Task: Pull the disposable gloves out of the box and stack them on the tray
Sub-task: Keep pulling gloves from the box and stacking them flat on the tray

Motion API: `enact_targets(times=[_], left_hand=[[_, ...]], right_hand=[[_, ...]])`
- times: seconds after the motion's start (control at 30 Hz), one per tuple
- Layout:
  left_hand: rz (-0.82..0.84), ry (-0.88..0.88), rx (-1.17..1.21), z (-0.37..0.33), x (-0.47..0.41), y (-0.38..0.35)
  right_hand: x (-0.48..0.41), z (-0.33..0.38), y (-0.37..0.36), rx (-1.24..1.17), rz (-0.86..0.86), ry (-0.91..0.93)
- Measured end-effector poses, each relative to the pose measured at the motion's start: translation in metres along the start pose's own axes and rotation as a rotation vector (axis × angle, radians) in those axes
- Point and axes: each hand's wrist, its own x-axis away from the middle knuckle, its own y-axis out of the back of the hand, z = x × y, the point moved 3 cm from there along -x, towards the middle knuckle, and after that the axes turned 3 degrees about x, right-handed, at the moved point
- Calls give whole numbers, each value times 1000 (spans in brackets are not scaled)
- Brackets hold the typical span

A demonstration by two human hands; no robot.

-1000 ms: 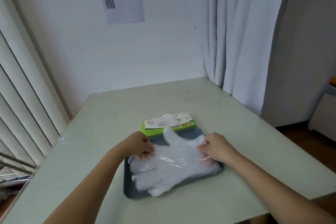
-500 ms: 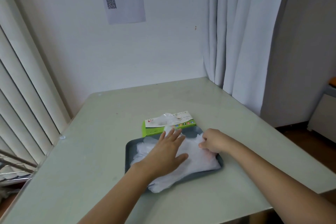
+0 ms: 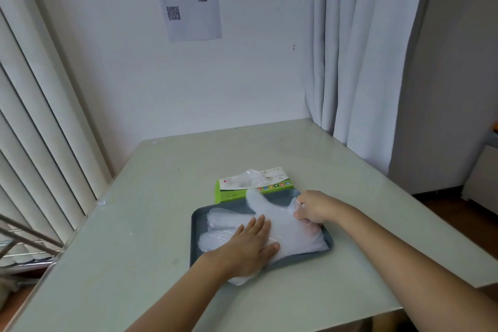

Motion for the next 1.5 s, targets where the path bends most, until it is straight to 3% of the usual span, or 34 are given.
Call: enact_targets(times=[0.53,0.6,0.7,0.73,0.8,0.9,1.07,1.33,1.5], left_hand=[[5,31,-31,2,2,-4],[11,36,-28,2,1,-6],[12,41,-28,2,0,-5],[13,42,-30,1,0,-5],[11,44,-34,-1,0,-5],[-4,44,-30,0,1,-5],[-24,81,5,6,3,-9],[-34,278,82,35,22,-12],[-20,247,173,32,41,11]], right_hand=[[2,-2,-8,-117,-127,-62],[9,2,-1,-156,-277,-41],[27,19,1,-240,-670,69],[31,28,-6,-300,-663,123],[35,43,-28,-376,-417,188],[28,49,-56,-205,-127,252],[11,35,-62,107,-6,167],[9,28,-68,130,-17,128],[7,28,-60,149,20,126]])
